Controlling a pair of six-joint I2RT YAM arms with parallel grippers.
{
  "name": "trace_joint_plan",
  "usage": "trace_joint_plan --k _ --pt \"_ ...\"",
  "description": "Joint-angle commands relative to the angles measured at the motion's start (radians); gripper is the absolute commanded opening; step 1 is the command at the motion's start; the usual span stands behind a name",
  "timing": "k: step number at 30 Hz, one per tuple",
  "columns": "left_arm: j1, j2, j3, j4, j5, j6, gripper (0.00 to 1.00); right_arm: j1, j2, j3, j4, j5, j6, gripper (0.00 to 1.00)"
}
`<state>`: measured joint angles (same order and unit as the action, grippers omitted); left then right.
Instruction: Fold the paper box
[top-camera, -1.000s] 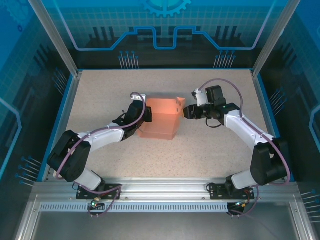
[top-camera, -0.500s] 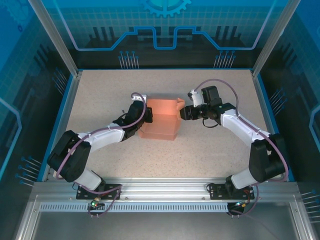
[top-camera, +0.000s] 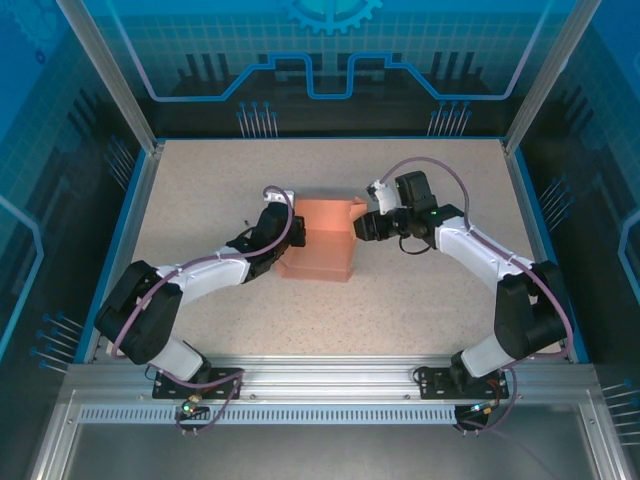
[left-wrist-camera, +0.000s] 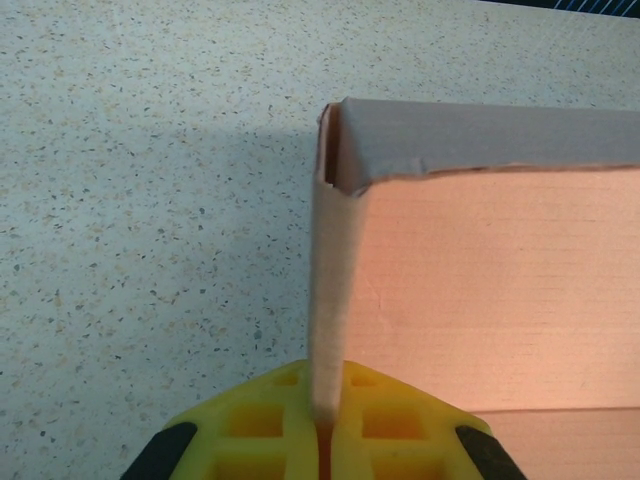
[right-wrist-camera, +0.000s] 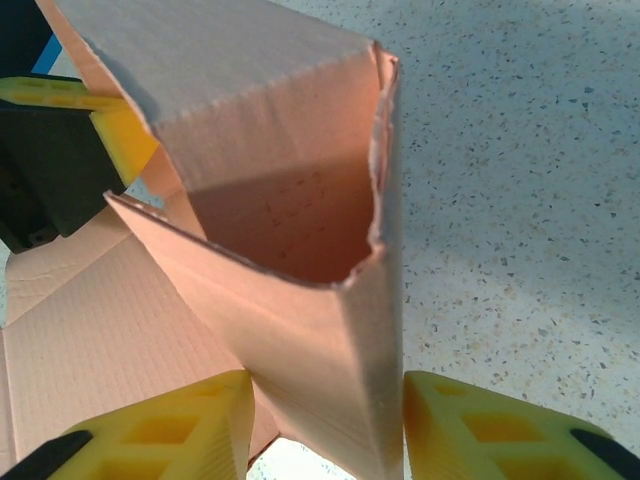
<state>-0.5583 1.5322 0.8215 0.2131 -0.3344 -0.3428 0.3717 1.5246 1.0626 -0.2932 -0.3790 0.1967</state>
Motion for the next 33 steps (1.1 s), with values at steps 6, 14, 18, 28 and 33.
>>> trace_joint_plan --k 6,14,18,28,33 --pt "-0.027 0.009 0.025 0.016 0.028 -0.016 0.01 0.056 -0.002 0.034 0.070 -0.031 -0.020 0.48" --pt "-0.030 0.009 0.025 0.017 0.026 -0.017 0.01 0.059 -0.013 0.034 0.052 0.057 -0.007 0.45" --pt "-0.033 0.008 0.025 0.016 0.027 -0.016 0.01 0.068 0.007 0.055 0.005 0.177 0.012 0.46" --pt "-0.034 0.008 0.024 0.019 0.026 -0.015 0.01 0.104 0.055 0.091 -0.017 0.291 0.032 0.45" --pt "-0.035 0.005 0.022 0.020 0.027 -0.017 0.01 0.146 0.104 0.149 -0.092 0.434 0.041 0.39"
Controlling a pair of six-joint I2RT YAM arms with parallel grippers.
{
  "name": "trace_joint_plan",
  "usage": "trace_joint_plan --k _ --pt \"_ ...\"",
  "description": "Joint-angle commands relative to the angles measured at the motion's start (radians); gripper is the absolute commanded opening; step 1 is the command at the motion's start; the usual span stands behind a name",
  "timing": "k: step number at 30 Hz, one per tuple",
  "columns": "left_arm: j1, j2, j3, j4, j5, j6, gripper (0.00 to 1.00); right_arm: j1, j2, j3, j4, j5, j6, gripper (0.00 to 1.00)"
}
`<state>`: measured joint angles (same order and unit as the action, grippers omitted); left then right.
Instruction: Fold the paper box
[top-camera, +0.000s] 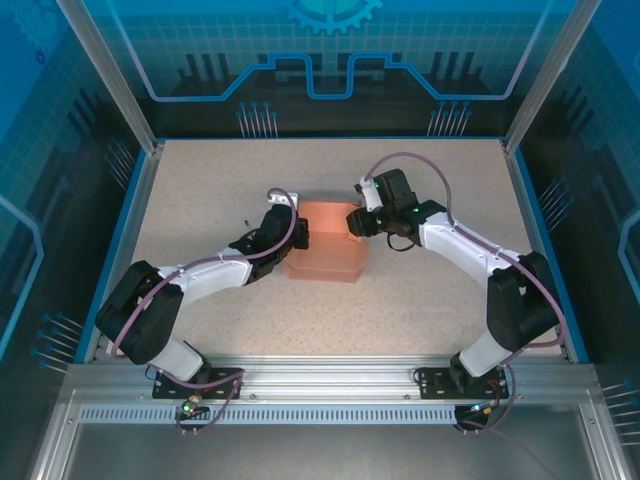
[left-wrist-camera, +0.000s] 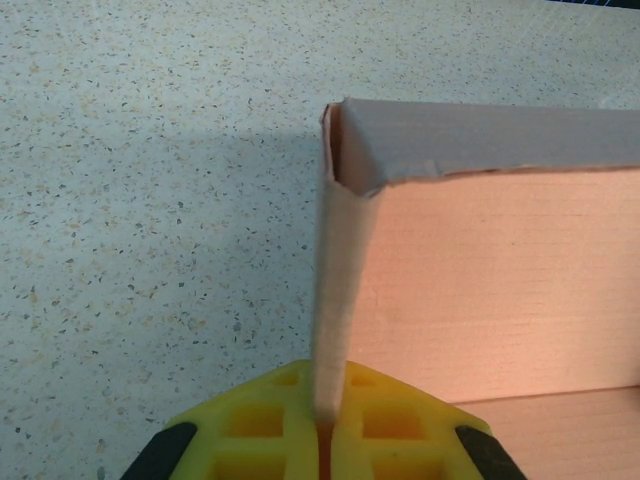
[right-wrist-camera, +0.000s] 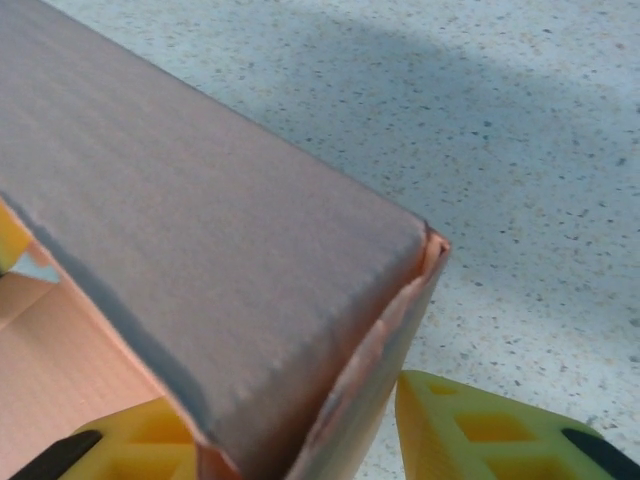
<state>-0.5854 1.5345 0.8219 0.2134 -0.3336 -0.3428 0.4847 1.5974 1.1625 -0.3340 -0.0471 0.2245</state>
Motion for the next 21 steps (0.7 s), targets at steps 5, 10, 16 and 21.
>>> trace_joint_plan --k 5,10,16,21 --pt "-0.008 0.003 0.020 0.020 0.026 -0.016 0.01 0.071 0.082 0.103 -0.134 0.266 0.031 0.34" --pt "-0.010 0.000 0.019 0.020 0.020 -0.013 0.01 0.099 0.117 0.136 -0.190 0.414 0.057 0.28" --pt "-0.010 0.000 0.021 0.016 0.018 -0.011 0.01 0.120 0.136 0.153 -0.224 0.531 0.075 0.21" --pt "-0.011 0.002 0.024 0.015 0.017 -0.009 0.01 0.132 0.154 0.167 -0.258 0.613 0.076 0.16"
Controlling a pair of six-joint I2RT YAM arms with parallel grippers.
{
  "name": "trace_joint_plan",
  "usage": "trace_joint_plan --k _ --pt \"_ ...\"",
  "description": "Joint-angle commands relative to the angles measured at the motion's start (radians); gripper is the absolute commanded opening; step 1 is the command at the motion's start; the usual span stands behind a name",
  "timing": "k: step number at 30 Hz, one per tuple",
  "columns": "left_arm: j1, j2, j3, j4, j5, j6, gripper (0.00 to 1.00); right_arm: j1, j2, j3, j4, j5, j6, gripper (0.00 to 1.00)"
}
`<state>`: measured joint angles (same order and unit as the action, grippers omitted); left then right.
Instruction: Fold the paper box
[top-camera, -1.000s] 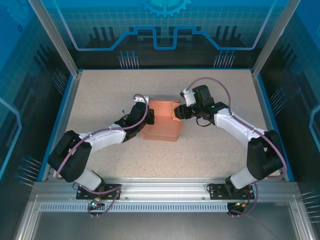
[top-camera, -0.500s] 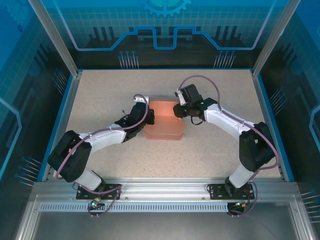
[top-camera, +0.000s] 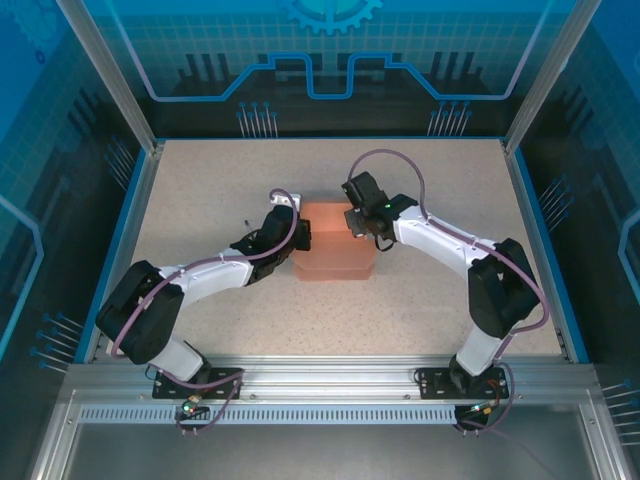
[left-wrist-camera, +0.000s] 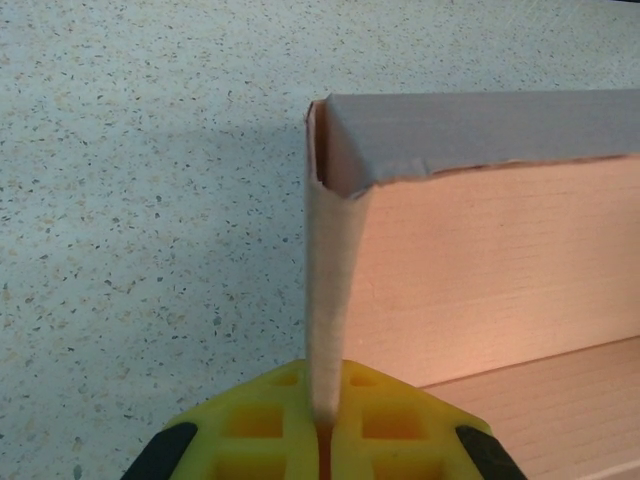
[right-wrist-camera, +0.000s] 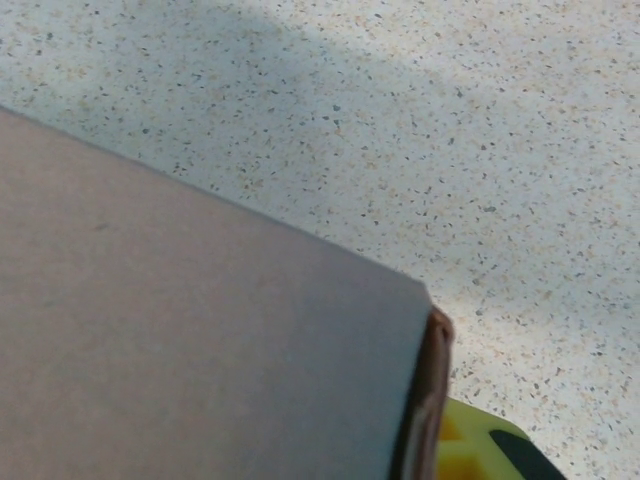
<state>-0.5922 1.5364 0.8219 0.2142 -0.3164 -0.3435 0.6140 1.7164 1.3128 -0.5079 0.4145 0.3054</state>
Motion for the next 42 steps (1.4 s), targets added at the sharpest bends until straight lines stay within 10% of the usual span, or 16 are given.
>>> trace_joint_plan --k 1,18,42 --pt "-0.004 0.000 0.024 0.015 0.000 -0.008 0.01 0.003 0.039 0.020 -0.091 0.167 -0.005 0.15" --pt "-0.005 -0.001 0.025 0.008 -0.009 -0.005 0.01 0.004 0.088 0.056 -0.188 0.351 -0.004 0.13" --pt "-0.006 0.011 0.025 0.013 -0.007 -0.006 0.01 -0.026 -0.081 0.024 -0.056 -0.067 0.045 0.45"
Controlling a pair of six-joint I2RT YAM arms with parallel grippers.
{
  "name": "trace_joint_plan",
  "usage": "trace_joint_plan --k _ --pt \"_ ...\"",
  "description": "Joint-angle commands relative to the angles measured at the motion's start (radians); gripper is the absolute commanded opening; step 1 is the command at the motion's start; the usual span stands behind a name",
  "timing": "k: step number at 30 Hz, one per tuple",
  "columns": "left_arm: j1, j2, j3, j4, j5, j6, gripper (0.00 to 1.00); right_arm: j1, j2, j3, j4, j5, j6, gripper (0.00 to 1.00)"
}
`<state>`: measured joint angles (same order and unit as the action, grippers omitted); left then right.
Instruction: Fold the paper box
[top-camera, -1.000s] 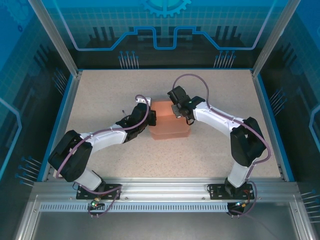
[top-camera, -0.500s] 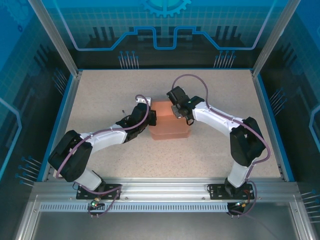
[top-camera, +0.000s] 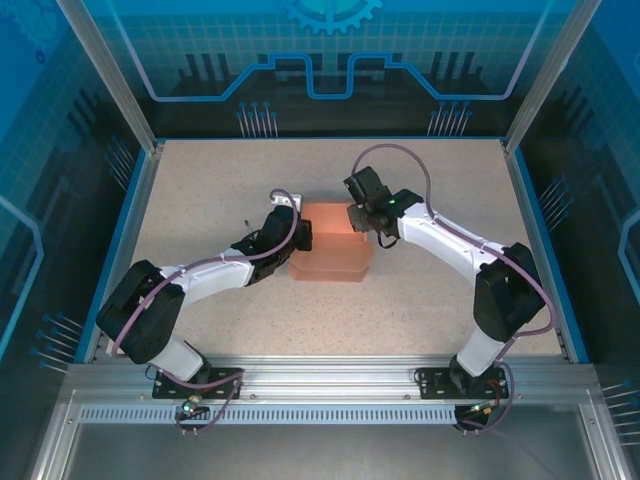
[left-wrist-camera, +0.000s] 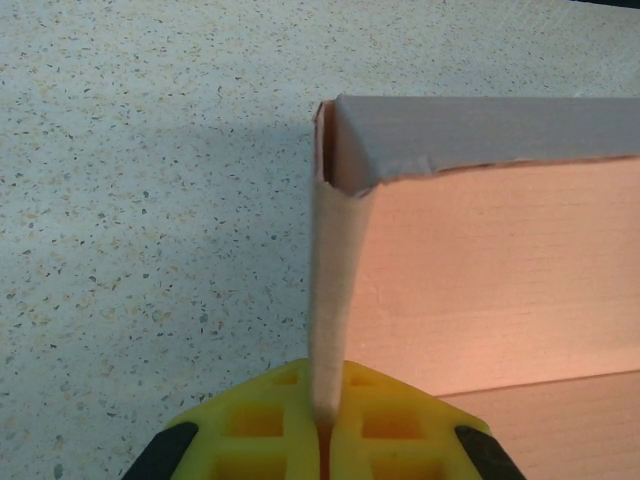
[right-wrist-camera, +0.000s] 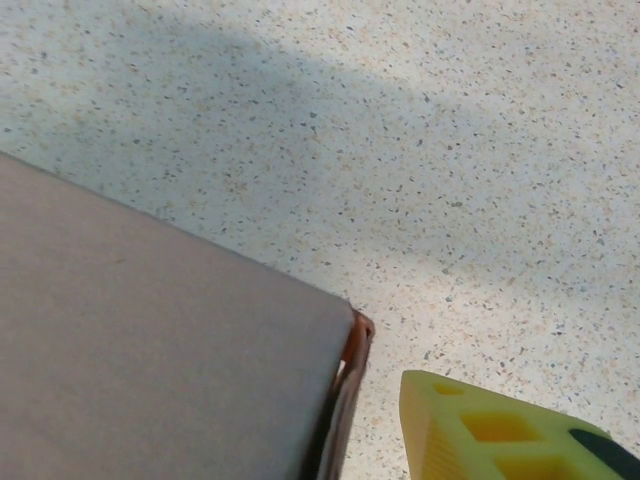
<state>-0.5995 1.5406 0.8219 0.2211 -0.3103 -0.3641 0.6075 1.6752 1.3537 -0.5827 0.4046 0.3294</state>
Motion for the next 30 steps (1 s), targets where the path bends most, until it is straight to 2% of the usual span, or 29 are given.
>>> trace_joint_plan --k 1,5,9,12,20,30 --pt "0.001 0.007 0.025 0.006 -0.014 0.016 0.01 -0.024 -0.048 -0.023 0.032 -0.078 0.026 0.46" --pt "0.000 0.005 0.022 0.004 -0.014 0.015 0.01 -0.045 -0.070 -0.041 0.058 -0.132 0.040 0.44" --pt "0.000 0.004 0.022 0.006 -0.015 0.015 0.01 -0.054 -0.068 -0.045 0.047 -0.116 0.040 0.29" --pt "0.001 0.007 0.024 0.007 -0.013 0.014 0.01 -0.050 -0.053 -0.043 0.034 -0.084 0.039 0.23" --pt "0.000 0.007 0.026 0.005 -0.013 0.014 0.01 -0.012 0.041 0.021 -0.047 0.120 0.021 0.13" --pt "-0.003 0.010 0.029 0.004 -0.014 0.014 0.01 0.015 0.124 0.053 -0.114 0.328 -0.005 0.10"
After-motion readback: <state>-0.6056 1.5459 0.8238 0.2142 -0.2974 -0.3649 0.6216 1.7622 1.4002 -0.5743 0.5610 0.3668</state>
